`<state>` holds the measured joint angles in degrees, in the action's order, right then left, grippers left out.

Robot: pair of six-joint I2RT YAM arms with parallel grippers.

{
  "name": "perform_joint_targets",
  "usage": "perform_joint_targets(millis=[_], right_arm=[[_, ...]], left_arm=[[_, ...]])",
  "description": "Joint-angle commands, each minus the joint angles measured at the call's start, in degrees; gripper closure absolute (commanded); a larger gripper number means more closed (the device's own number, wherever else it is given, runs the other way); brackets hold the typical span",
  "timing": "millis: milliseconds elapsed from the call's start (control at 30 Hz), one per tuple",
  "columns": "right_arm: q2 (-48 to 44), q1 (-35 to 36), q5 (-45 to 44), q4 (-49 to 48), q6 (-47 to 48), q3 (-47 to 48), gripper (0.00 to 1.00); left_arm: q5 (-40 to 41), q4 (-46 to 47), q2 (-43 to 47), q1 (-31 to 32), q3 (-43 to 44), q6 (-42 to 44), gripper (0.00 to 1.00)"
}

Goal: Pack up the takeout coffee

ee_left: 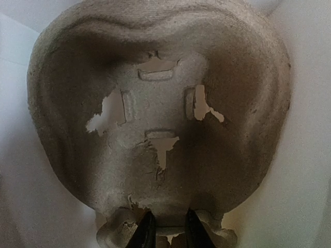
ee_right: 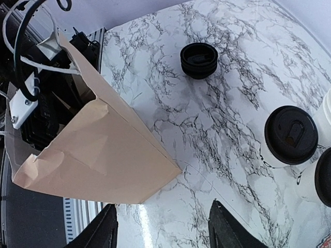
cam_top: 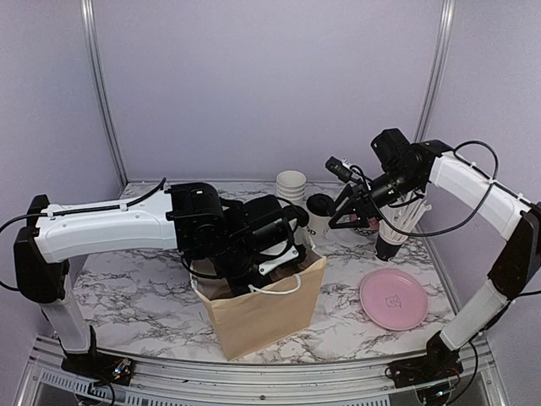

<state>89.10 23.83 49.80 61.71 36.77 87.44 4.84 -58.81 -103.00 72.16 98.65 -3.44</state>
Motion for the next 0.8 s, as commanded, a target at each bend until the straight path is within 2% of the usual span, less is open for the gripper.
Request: perform_joint_targets(millis=[0,367,467,633,767], right_arm=[[-1.4,0.0,0.0,-1.2,1.5,-0.3,0.42],[-1.3,0.0,0.0,-1.3,1.8,-2.0,0.43],[-1.4,0.0,-0.3,-1.4,2.0,-2.3,0.43],[-1.1,0.0,-0.5,-1.3,1.8,-1.7,0.42],[-1.3,0.0,-0.1,-0.8,1.8,-0.9,0.42]], left_arm=[[-0.7,-3.3,-2.6,-0.7,1.8,-1.7,0.80],[0.8,-3.0,-11.1,-1.3,-0.3,-1.3,0.80],[0.8,-2.3,-11.8,-1.3,-0.5,-0.9,0.77],[0.6,-2.1,-11.6,-1.3,-0.4,-0.6,0.60],[1.9,-2.1,-7.5,-1.4,1.0,-0.7,0.42]])
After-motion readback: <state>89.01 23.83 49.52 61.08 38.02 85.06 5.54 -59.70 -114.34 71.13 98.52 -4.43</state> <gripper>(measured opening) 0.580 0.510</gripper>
